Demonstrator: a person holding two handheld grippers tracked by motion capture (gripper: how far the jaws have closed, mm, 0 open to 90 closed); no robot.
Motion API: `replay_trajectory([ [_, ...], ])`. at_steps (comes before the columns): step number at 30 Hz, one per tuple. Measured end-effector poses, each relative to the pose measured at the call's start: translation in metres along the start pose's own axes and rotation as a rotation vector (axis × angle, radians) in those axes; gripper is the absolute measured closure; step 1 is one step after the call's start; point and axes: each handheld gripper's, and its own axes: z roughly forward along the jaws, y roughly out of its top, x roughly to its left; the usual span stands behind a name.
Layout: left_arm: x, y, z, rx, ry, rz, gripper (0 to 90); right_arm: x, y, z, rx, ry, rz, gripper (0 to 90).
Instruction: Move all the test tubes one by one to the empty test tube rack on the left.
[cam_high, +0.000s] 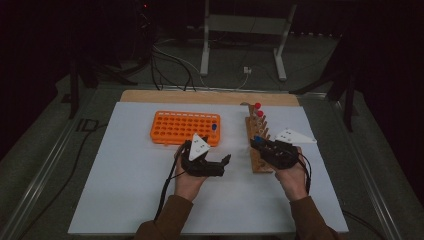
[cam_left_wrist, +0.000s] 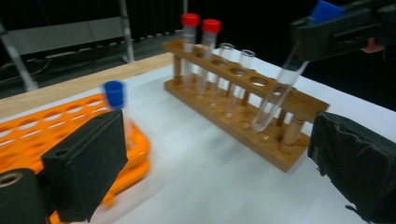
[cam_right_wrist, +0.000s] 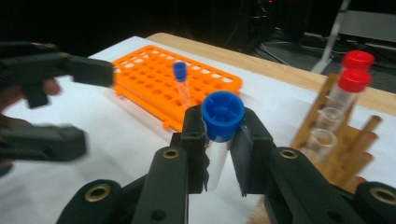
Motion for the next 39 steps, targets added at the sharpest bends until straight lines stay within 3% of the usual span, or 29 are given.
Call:
replay_trajectory([
  [4, -0.011, 0.003, 0.010, 0.017, -0.030, 0.028, 10.1, 0.009, 0.002, 0.001, 0.002, 0.027, -0.022, 76.4],
  [5, -0.015, 0.005, 0.014, 0.018, -0.059, 0.032, 13.7, 0.010, 0.002, 0.002, 0.003, 0.033, -0.026, 76.4],
  [7, -0.018, 0.006, 0.018, 0.024, -0.075, 0.030, 16.5, 0.013, 0.002, 0.002, 0.005, 0.047, -0.028, 76.4],
  [17, -0.028, 0.007, 0.033, 0.070, -0.083, 0.067, 26.4, 0.020, 0.000, 0.008, 0.026, 0.109, -0.022, 76.4],
  [30, -0.031, 0.006, 0.034, 0.081, -0.115, 0.127, 72.6, 0.025, -0.003, 0.013, 0.045, 0.134, -0.029, 76.4],
  [33, -0.033, 0.005, 0.034, 0.081, -0.121, 0.148, 75.1, 0.025, -0.002, 0.013, 0.046, 0.136, -0.027, 75.8],
  [39, -0.029, 0.006, 0.033, 0.080, -0.104, 0.141, 76.7, 0.017, -0.001, 0.008, -0.004, 0.184, 0.030, 46.9],
])
